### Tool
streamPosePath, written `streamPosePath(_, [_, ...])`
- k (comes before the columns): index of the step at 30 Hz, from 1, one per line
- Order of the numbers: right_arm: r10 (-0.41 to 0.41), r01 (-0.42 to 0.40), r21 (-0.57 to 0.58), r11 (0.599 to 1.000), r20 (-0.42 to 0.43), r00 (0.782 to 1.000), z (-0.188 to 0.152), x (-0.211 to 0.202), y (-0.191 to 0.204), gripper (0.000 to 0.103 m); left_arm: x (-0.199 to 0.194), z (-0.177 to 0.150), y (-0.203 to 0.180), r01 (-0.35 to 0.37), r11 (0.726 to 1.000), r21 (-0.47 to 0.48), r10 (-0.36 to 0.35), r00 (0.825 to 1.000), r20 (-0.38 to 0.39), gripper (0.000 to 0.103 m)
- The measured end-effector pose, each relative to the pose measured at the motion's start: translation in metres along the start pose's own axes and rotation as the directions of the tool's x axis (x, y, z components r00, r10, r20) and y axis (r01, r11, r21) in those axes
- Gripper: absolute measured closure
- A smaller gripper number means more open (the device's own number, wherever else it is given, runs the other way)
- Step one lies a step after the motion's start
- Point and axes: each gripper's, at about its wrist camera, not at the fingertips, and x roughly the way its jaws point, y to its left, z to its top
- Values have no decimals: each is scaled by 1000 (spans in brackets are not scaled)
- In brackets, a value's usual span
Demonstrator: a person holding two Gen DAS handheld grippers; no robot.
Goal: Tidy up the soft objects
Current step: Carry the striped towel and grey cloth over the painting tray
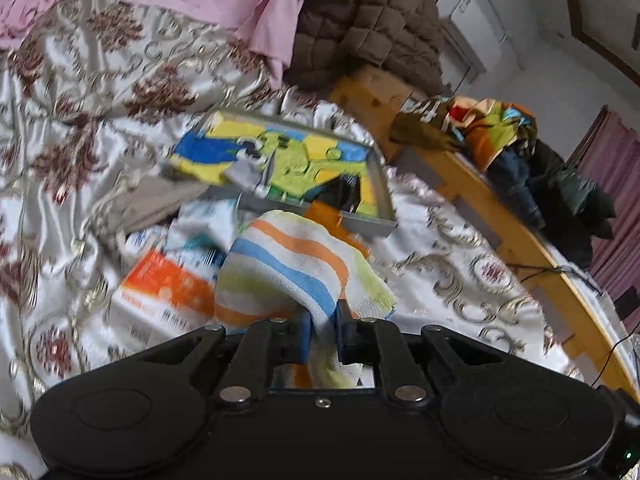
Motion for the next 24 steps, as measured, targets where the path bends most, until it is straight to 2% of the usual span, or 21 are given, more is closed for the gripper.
streamPosePath(6, [2,-1,-21,1000,30,1000,27,14,-12,86,10,38,-14,36,999,6,-37,998,45,91])
streamPosePath(12, [-1,3,-23,1000,76,997,67,46,-34,86,38,81,-29,43,997,59,-48,995,91,91])
streamPosePath(18, [-23,24,-3,1000,99,995,109,95,-70,86,92,123,-37,50,993,105,-63,990,125,91])
streamPosePath(24, [-65,66,-17,998,68,996,144,149,-106,86,157,152,-35,43,995,93,-56,989,137,91])
